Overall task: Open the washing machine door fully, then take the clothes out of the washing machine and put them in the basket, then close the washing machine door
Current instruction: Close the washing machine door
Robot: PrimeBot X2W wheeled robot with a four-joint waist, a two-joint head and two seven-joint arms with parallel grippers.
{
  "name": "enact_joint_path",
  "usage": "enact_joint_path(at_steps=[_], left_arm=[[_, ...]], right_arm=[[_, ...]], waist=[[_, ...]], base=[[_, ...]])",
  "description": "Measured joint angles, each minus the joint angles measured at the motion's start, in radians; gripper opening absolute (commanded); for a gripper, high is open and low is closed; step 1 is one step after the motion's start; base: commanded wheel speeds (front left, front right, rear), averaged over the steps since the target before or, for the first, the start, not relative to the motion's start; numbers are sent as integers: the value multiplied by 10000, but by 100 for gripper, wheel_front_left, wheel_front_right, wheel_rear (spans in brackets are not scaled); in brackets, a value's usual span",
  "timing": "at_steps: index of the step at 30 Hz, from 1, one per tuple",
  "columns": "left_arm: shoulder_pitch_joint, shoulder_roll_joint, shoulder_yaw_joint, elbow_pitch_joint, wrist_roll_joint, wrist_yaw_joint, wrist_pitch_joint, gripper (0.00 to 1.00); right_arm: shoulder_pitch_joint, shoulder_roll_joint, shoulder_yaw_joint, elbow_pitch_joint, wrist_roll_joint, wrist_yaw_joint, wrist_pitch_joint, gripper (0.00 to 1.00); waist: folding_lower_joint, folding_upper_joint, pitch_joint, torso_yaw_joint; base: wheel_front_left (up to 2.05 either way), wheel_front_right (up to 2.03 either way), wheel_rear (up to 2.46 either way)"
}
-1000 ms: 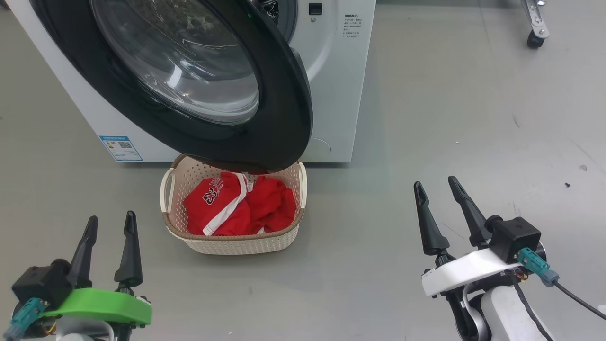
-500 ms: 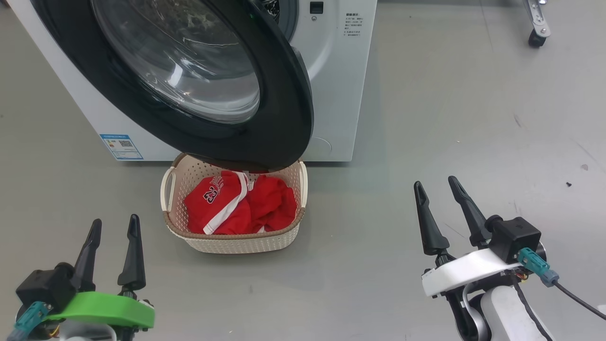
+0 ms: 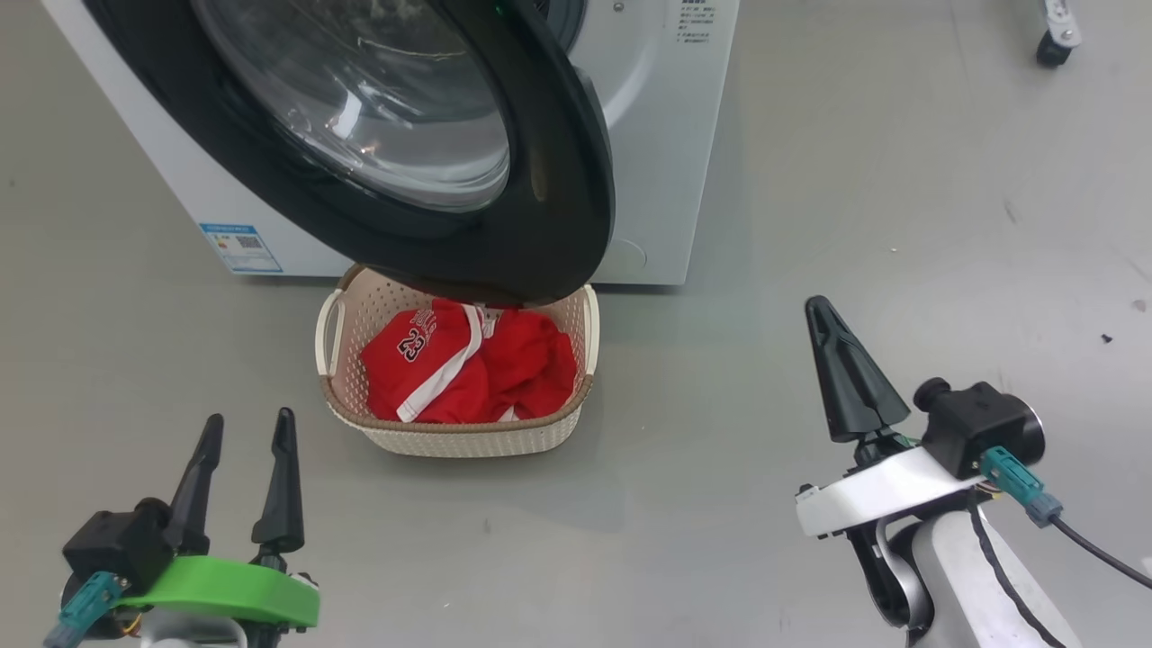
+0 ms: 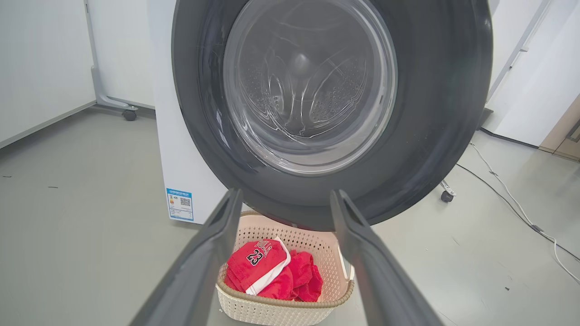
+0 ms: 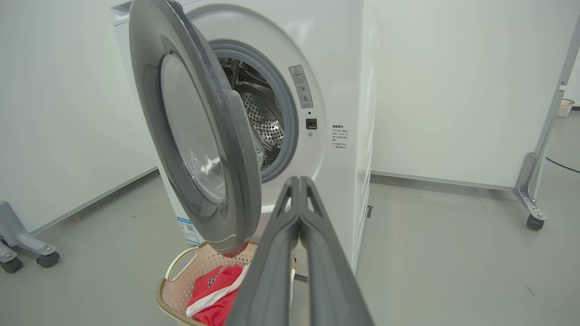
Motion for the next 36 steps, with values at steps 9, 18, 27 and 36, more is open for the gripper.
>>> enact_joint_path(at_steps=[9, 18, 27, 36], left_arm=[[-232, -284, -173, -113, 155, -167, 0, 100], [-714, -627, -359, -125, 244, -265, -2, 100], [-1058, -855, -430, -94, 309, -382, -2, 100], [-1411, -1001, -495, 73, 514, -479, -2, 100]], right_arm=[[-1066, -646, 1498, -40, -357, 2, -2, 0], [-2479, -1089, 2082, 176, -539, 2, 96, 0], [-3384, -1373, 2105, 500, -518, 2, 196, 0], [-4114, -1655, 1937, 920, -259, 2, 270, 0]], waist=[[0, 0, 612, 460], [0, 0, 1303, 1129], [0, 0, 1949, 1721], [0, 0, 2632, 2283]], base=[[0, 0, 0], [0, 0, 0], [0, 0, 0], [0, 0, 0]])
